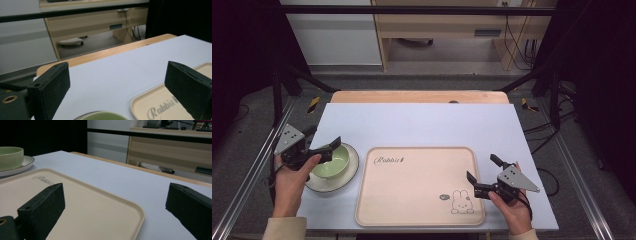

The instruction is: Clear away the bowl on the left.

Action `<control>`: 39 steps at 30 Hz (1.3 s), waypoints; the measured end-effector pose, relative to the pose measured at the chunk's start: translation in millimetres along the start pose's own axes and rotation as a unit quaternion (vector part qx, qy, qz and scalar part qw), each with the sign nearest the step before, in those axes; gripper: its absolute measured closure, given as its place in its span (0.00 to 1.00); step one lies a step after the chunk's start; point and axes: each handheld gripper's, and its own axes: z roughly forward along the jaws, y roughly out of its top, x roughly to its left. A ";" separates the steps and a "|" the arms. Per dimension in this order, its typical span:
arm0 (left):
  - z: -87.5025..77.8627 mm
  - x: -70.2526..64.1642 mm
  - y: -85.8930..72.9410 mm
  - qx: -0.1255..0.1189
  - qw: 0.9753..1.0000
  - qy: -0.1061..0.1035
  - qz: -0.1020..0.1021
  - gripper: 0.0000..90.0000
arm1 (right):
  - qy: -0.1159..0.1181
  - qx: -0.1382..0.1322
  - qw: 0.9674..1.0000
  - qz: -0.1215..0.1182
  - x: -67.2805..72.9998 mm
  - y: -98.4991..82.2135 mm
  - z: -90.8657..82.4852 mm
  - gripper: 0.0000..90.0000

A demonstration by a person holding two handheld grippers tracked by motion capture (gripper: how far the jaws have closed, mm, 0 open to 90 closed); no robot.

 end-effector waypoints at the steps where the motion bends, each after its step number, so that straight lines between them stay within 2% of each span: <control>1: -0.1 3.7 -2.4 0.011 1.000 0.006 0.001 0.08 | -0.001 0.000 1.000 0.001 -0.5 -0.3 0.3 0.03; 5: 0.9 11.3 -8.3 0.039 0.999 0.016 -0.006 0.10 | -0.002 0.002 1.000 0.000 -1.4 -0.7 0.9 0.03; 7: 0.7 16.3 -11.6 0.057 0.998 0.027 -0.015 0.11 | -0.003 0.004 1.000 -0.002 -0.4 -0.8 1.1 0.03; 8: 0.7 16.3 -11.6 0.057 0.998 0.027 -0.015 0.13 | -0.003 0.004 1.000 -0.002 -0.4 -0.8 1.1 0.03; 10: -0.9 24.4 -17.6 0.081 0.996 0.039 -0.024 0.17 | -0.002 0.006 1.000 -0.004 0.8 -0.9 1.5 0.03; 16: 0.5 34.9 -31.2 0.132 0.989 0.061 -0.013 0.24 | 0.000 0.008 1.000 -0.006 1.2 -1.2 2.3 0.03; 18: 0.9 36.2 -33.5 0.135 0.988 0.067 -0.017 0.27 | 0.000 0.009 1.000 -0.006 1.1 -1.1 2.0 0.03; 19: 0.6 40.5 -37.4 0.140 0.987 0.067 -0.031 0.28 | 0.000 0.009 1.000 -0.006 0.9 -1.2 2.0 0.03; 20: 0.4 42.7 -39.3 0.137 0.987 0.065 -0.045 0.30 | 0.000 0.010 1.000 -0.006 0.8 -1.3 1.9 0.03; 22: -0.6 46.4 -42.6 0.143 0.985 0.070 -0.058 0.32 | 0.002 0.010 1.000 -0.006 1.0 -1.3 2.1 0.03; 26: -2.2 52.8 -49.3 0.158 0.982 0.077 -0.073 0.37 | 0.005 0.013 1.000 -0.007 2.5 -1.4 2.9 0.03; 29: -1.9 55.8 -53.5 0.175 0.979 0.081 -0.071 0.41 | 0.006 0.013 1.000 -0.007 3.2 -1.5 3.6 0.03; 30: -1.9 55.8 -53.5 0.175 0.979 0.081 -0.071 0.44 | 0.006 0.013 1.000 -0.008 3.1 -1.5 3.6 0.03; 31: -0.2 56.4 -56.9 0.186 0.976 0.081 -0.077 0.45 | 0.006 0.013 1.000 -0.008 3.0 -1.7 3.7 0.03; 33: 1.4 56.8 -60.0 0.202 0.973 0.084 -0.074 0.47 | 0.007 0.014 1.000 -0.007 3.0 -1.8 3.8 0.03; 34: 1.4 56.8 -60.0 0.202 0.973 0.084 -0.074 0.48 | 0.007 0.014 1.000 -0.007 3.0 -1.8 3.8 0.03; 35: 2.9 56.2 -62.2 0.213 0.971 0.086 -0.073 0.49 | 0.007 0.015 1.000 -0.006 3.2 -1.9 3.9 0.03; 36: 2.9 56.2 -62.2 0.213 0.971 0.086 -0.073 0.50 | 0.008 0.015 1.000 -0.007 3.2 -1.9 4.1 0.03; 37: 4.4 55.6 -63.8 0.223 0.968 0.085 -0.070 0.51 | 0.008 0.015 1.000 -0.007 3.4 -1.9 4.0 0.03; 38: 4.4 55.6 -63.8 0.223 0.968 0.085 -0.070 0.52 | 0.008 0.015 1.000 -0.007 3.4 -1.8 4.0 0.03; 39: 5.4 54.9 -65.1 0.233 0.966 0.087 -0.067 0.54 | 0.008 0.017 1.000 -0.007 3.5 -1.8 3.9 0.03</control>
